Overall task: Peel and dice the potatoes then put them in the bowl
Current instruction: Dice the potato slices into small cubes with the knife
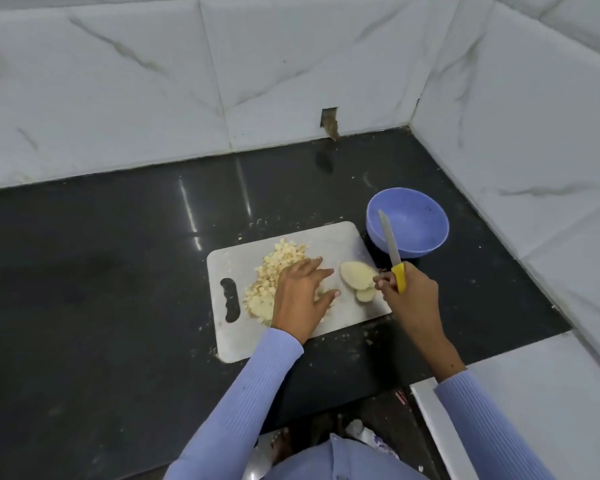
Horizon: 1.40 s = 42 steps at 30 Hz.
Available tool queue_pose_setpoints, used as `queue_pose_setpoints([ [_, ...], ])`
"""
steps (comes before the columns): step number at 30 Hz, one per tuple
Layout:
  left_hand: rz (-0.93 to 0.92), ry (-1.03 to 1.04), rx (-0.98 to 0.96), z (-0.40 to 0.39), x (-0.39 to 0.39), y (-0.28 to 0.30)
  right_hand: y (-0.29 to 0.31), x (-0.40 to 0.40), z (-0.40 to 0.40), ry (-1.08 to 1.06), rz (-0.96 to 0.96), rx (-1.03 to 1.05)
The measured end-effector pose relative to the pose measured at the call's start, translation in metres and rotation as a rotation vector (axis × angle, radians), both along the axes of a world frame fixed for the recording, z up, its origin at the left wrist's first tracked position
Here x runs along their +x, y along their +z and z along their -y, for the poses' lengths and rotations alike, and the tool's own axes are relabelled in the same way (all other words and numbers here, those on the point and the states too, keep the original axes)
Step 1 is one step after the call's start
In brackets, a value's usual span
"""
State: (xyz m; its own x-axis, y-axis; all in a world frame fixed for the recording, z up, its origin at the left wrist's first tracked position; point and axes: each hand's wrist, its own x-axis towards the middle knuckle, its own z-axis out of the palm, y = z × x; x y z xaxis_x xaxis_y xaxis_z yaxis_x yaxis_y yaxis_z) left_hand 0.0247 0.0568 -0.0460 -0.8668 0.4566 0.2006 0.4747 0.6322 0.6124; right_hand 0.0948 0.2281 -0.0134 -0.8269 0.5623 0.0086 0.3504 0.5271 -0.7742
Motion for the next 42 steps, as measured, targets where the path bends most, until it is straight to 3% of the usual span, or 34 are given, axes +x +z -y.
queue_pose_setpoints([
  [8,0.025,-0.29,-0.373,-0.062,-0.02,0.012,-0.011,0.005,-0.037,0.055,0.116,0.035],
  [15,0.094,-0.35,-0.563,-0.076,-0.037,0.016,-0.019,0.004,-0.042,0.168,0.155,0.005],
  [23,0.179,-0.223,-0.226,-0.067,-0.038,0.01,-0.021,0.0,-0.04,0.23,0.133,-0.011],
  [31,0.007,0.211,0.153,-0.05,-0.018,0.013,-0.015,-0.013,-0.031,0.244,0.123,-0.025],
  [39,0.3,0.588,0.449,0.036,0.014,0.032,-0.006,-0.021,0.012,0.462,0.115,-0.158],
  [42,0.431,0.698,0.475,0.072,0.027,0.03,-0.012,-0.023,0.035,0.574,0.123,-0.083],
])
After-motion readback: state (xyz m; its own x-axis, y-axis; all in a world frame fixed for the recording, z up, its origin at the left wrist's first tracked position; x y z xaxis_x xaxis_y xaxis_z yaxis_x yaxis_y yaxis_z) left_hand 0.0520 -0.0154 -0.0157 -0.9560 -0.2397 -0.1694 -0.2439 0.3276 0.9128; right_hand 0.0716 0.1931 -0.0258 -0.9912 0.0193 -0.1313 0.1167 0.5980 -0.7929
